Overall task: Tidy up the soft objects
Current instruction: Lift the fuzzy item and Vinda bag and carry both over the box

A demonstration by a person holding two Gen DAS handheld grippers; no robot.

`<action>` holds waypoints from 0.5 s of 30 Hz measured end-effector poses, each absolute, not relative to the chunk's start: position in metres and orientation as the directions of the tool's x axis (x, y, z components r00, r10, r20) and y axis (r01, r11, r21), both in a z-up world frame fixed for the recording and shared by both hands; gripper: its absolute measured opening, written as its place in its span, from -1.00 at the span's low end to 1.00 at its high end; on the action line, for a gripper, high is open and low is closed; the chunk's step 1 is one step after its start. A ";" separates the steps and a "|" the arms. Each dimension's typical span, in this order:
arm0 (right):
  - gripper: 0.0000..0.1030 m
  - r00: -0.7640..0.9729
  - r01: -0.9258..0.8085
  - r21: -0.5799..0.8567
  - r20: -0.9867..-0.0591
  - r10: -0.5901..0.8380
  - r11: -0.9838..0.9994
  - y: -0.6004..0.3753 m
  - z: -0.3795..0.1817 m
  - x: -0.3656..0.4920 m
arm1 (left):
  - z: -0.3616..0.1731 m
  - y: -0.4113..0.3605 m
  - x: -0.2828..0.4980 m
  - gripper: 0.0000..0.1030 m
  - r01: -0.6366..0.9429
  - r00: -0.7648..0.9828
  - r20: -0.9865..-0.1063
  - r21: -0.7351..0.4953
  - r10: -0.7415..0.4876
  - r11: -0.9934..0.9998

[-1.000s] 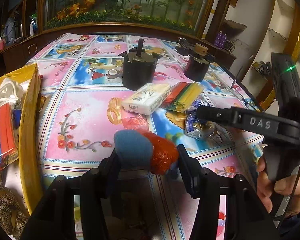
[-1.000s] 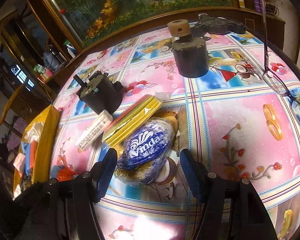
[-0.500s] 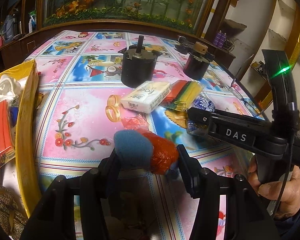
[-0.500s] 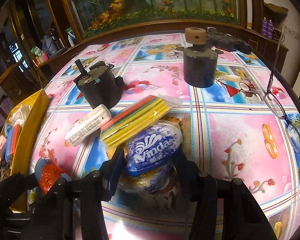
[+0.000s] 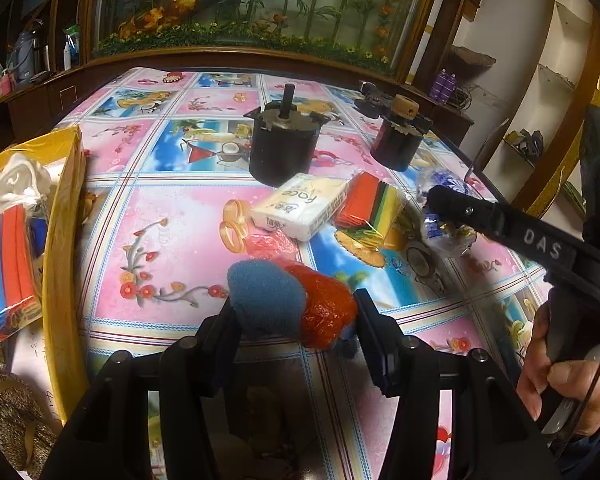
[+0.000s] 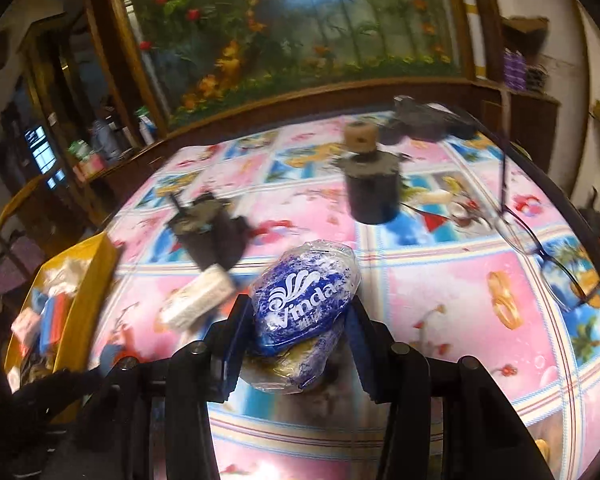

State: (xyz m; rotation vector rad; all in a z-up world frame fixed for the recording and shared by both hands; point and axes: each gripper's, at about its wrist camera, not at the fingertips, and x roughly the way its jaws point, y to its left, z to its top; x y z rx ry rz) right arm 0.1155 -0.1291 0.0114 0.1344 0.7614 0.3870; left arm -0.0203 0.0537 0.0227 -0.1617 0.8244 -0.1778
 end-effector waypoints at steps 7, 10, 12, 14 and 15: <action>-0.02 0.643 -0.356 0.219 -0.648 0.408 0.909 -0.108 0.010 0.109 | 0.026 0.053 -0.021 0.03 0.080 0.685 -0.703 -0.190 -0.193 0.978; -0.02 0.635 -0.355 0.228 -0.654 0.412 0.907 -0.109 0.008 0.110 | 0.026 0.051 -0.021 0.03 0.081 0.689 -0.701 -0.177 -0.183 0.981; -0.02 0.633 -0.356 0.230 -0.654 0.415 0.906 -0.108 0.008 0.110 | 0.027 0.052 -0.022 0.03 0.077 0.695 -0.698 -0.169 -0.174 0.983; -0.02 0.633 -0.357 0.230 -0.653 0.416 0.905 -0.108 0.008 0.110 | 0.028 0.051 -0.022 0.03 0.072 0.703 -0.693 -0.158 -0.162 0.985; -0.02 0.632 -0.359 0.231 -0.653 0.418 0.904 -0.107 0.007 0.110 | 0.029 0.051 -0.023 0.03 0.068 0.707 -0.690 -0.152 -0.155 0.986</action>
